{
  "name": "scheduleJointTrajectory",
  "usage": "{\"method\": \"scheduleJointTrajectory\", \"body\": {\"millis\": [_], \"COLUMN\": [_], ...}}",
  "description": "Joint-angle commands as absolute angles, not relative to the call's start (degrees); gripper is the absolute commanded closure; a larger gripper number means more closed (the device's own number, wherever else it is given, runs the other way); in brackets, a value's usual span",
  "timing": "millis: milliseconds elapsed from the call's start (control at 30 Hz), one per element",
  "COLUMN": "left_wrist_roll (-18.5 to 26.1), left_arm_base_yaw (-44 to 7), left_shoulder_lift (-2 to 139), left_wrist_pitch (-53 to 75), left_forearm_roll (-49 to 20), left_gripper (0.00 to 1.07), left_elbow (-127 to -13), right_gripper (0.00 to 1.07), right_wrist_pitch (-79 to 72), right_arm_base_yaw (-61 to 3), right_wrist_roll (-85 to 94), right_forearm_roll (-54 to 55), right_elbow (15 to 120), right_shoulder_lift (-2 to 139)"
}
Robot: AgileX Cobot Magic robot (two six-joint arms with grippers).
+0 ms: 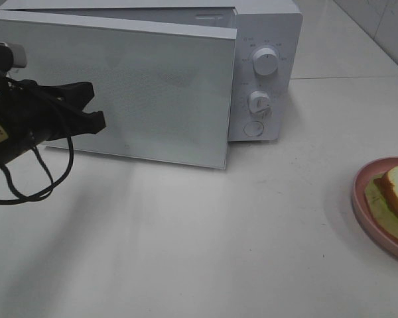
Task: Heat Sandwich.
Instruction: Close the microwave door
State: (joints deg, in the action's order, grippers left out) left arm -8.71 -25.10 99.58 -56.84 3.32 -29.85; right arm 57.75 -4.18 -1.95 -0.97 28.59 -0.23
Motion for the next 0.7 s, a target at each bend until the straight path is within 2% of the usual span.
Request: {"method": "scheduleJointTrajectory", "body": {"millis": [33, 467, 700], "left_wrist_roll": [-7.7, -0.5, 0.0], "left_arm_base_yaw": [-27.3, -33.7, -35.1], "left_shoulder_lift": [101.1, 106.5, 109.3], "left_wrist_pitch": [-56.8, -49.4, -45.8], "left_forearm_roll": [1.1, -8.6, -9.6], "left_gripper": [1.07, 1.07, 1.07], "left_elbow": [-32.4, -43.8, -49.7], "right_gripper": [0.31, 0.31, 0.31], "right_wrist_pitch": [57.0, 57.0, 57.0], "right_arm_base_yaw": [-3.9, -3.9, -3.9], "right_wrist_roll": [-1.5, -1.7, -1.7], "right_forearm_roll": [-0.9, -0.9, -0.9], "right_elbow": [28.6, 28.6, 28.6], "right_shoulder_lift": [-1.8, -1.8, -1.8]}}
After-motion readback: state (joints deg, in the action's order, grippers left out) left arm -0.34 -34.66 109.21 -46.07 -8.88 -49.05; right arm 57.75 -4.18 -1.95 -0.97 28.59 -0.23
